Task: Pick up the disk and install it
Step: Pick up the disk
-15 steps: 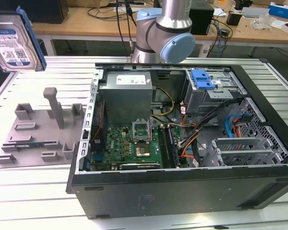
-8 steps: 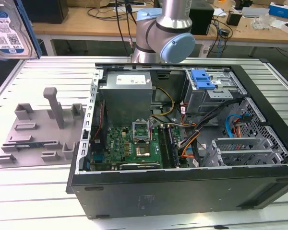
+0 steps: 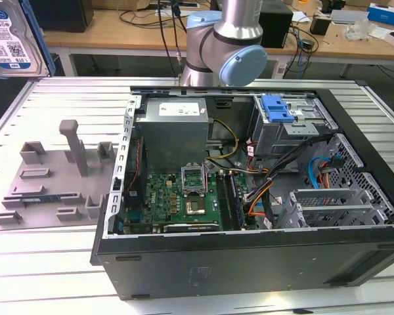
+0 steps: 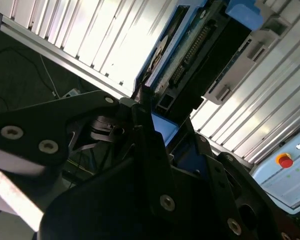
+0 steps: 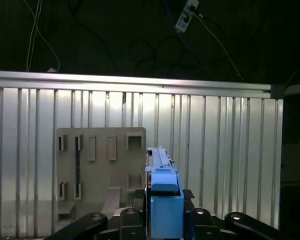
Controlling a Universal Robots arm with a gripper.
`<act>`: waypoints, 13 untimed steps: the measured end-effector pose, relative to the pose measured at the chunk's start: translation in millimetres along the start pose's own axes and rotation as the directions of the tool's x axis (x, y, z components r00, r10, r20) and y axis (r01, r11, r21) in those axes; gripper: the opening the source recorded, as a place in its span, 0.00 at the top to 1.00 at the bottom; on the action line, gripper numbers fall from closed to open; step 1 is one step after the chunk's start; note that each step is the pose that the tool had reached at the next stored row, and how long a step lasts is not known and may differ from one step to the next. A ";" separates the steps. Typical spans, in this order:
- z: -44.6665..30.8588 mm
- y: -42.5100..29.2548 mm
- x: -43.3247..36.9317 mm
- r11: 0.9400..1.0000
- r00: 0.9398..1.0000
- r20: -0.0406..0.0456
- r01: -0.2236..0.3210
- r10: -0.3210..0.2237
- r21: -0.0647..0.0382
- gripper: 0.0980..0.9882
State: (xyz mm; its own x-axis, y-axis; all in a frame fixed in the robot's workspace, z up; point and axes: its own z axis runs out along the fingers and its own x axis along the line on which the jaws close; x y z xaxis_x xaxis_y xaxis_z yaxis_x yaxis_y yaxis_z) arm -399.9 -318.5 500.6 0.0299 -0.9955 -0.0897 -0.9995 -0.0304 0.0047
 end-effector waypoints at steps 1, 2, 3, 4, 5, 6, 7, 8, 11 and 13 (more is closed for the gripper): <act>-0.2 0.1 2.1 1.000 1.000 -0.002 0.000 0.000 0.000 0.70; -0.6 0.2 6.5 1.000 1.000 -0.005 0.000 0.000 -0.001 0.70; -0.9 0.3 9.7 1.000 1.000 -0.006 0.000 0.000 -0.001 0.70; -1.4 0.2 15.1 1.000 1.000 -0.008 0.000 0.000 -0.002 0.70; -1.9 -0.5 21.4 1.000 1.000 -0.010 0.000 0.000 -0.005 0.70; -2.6 -2.3 28.2 1.000 1.000 -0.011 -0.001 0.001 -0.009 0.70; -3.0 -3.9 33.1 1.000 1.000 -0.012 -0.001 0.001 -0.012 0.70; -3.3 -5.3 36.6 1.000 1.000 -0.012 -0.001 0.001 -0.015 0.70; -4.4 -11.8 47.3 1.000 1.000 -0.020 -0.003 0.002 -0.029 0.70; -4.7 -15.6 52.7 0.999 1.000 -0.025 -0.004 0.003 -0.037 0.70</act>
State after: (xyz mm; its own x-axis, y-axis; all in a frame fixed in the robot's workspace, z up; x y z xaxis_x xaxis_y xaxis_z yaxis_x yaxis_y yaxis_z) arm -382.7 -370.8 500.5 0.0270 -0.9976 -0.0643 -0.9987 -0.0297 0.0421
